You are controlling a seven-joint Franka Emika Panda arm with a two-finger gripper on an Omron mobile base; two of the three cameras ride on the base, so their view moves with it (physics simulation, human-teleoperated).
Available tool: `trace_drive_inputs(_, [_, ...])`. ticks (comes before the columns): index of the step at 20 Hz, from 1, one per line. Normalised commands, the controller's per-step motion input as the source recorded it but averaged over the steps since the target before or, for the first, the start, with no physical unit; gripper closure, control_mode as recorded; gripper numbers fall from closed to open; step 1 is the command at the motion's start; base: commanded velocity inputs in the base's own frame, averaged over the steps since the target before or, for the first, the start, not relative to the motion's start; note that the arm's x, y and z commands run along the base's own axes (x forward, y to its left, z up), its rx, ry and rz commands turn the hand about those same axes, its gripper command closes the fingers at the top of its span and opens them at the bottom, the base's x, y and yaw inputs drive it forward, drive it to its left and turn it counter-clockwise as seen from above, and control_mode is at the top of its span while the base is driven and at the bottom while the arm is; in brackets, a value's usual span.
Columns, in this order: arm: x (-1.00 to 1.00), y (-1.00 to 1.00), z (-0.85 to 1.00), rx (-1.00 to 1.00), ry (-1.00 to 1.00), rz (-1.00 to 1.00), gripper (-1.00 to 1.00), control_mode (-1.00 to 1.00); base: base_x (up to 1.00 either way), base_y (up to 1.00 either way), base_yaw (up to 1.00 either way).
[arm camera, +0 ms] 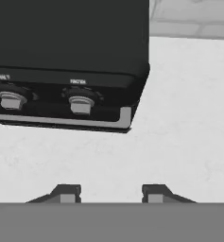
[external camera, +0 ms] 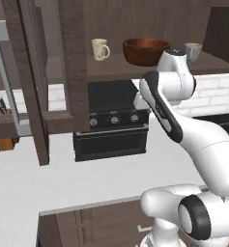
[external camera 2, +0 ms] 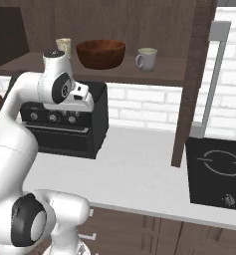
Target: Gather all objects into one cabinet and sort the glasses and bowls to opposite sides.
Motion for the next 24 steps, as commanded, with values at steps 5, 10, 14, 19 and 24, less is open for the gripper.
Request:
trace_drive_inputs(5, [-0.44, 0.0, 0.0, 0.0, -0.07, 0.0, -1.0, -1.0, 0.0, 0.0, 0.0])
trace_drive_inputs(10, [-0.93, -0.15, 0.0, 0.0, -0.12, -0.01, -1.0, -1.0, 0.0, 0.0, 0.0])
trace_drive_inputs(14, [-0.88, -0.19, 0.0, 0.0, -0.09, -0.06, -1.0, -1.0, 0.0, 0.0, 0.0])
trace_drive_inputs(19, [-0.49, -0.02, 0.13, 0.0, -0.03, -0.11, -1.0, -1.0, 0.0, 0.0, 0.0])
trace_drive_inputs(24, [-0.42, -0.04, 0.24, 0.0, 0.0, -0.12, -1.0, -1.0, 0.0, 0.0, 0.0])
